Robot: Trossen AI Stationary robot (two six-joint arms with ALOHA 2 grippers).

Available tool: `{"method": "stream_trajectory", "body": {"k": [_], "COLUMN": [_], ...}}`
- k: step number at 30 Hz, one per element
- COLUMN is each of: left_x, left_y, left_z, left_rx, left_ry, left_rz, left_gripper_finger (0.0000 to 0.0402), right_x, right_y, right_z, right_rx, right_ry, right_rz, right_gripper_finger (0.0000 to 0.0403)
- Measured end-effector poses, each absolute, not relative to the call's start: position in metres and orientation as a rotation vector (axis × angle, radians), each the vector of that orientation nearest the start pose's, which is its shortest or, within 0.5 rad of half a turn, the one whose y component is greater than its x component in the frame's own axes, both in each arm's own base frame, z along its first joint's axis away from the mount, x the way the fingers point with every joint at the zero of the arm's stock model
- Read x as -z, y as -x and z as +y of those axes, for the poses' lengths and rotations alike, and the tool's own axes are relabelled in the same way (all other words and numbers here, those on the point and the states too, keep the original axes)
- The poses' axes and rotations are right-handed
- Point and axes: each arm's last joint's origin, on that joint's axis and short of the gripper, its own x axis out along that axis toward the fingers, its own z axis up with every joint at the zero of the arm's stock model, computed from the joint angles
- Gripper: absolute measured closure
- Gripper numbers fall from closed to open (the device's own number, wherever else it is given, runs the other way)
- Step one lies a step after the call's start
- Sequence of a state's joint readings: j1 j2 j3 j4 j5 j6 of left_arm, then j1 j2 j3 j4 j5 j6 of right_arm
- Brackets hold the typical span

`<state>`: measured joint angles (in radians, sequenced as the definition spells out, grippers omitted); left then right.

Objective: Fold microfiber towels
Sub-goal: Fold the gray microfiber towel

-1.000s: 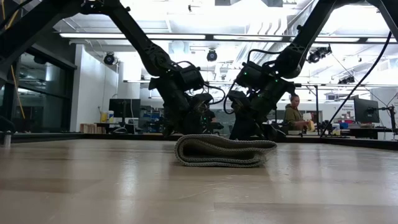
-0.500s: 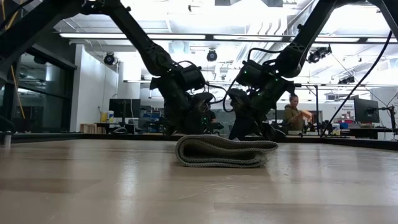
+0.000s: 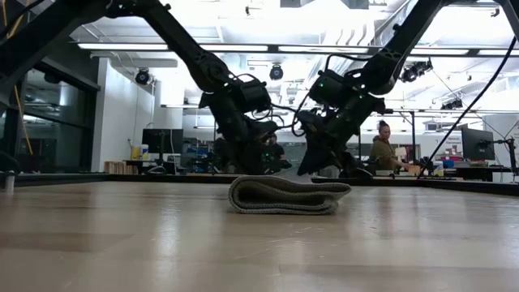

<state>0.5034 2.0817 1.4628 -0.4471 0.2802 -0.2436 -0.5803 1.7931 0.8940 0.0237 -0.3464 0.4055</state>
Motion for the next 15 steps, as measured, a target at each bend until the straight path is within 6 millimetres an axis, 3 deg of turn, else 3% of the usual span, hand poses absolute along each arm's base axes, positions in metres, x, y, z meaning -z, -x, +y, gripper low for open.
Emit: {"method": "stream_trajectory", "body": {"k": [15], "left_x": [-0.1586], "left_y": [-0.3807], "left_z": [0.2007], "left_rx": [-0.324], "left_ry": [0.624], "left_rz": [0.958], "left_gripper_finger": [0.0401], "right_x": [-0.1326], "right_y": [-0.2850], "right_z": [-0.1786], "right_rx": [0.386], "right_ry": [-0.810], "right_rz": [0.758], "right_gripper_finger": [0.0398]}}
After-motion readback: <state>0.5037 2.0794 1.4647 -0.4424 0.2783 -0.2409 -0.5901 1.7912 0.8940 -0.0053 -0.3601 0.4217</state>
